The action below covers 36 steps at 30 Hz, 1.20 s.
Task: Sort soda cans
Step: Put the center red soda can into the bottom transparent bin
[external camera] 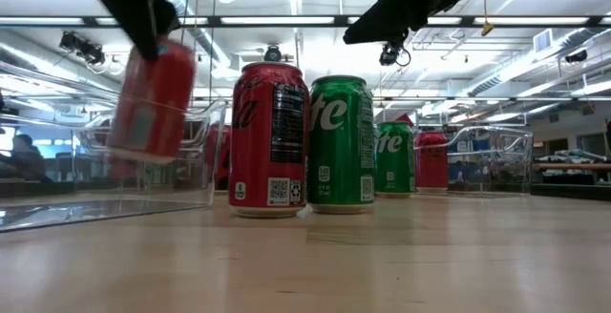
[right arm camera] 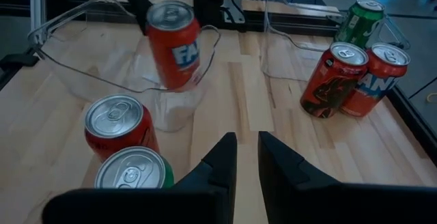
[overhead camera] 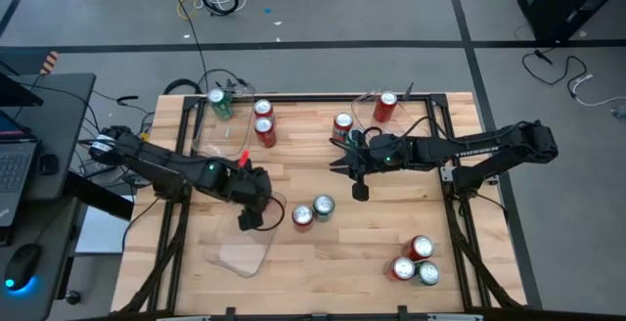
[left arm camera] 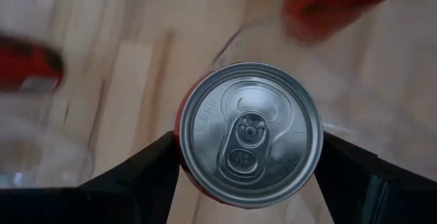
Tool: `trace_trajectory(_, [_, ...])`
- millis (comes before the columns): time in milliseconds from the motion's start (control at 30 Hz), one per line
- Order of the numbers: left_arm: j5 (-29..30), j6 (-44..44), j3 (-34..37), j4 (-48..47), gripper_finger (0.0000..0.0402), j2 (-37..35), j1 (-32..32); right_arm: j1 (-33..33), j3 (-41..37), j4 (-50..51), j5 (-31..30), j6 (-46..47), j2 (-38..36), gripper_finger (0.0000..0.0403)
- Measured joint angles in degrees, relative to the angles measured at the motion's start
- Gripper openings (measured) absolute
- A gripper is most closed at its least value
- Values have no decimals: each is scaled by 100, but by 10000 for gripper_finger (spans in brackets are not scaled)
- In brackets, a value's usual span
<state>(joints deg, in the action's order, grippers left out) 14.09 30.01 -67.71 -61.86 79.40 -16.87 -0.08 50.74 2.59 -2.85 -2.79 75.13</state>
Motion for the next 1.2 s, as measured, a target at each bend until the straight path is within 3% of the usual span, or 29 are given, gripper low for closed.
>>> trace_trajectory(300, [325,842,851,216,289,-10,-33,0,0,0,0,70,0,48])
trace_trajectory(833, [743,1291,912,-74,289,-7,-127,2,0,2,0,114,0,48])
trace_trajectory(1067, [649,1359,923,-297,366,-4,-126,7,0,2,0,116,0,48])
trace_trajectory(1200, [594,1361,914,-420,379,0,-124,7,0,2,0,116,0,48])
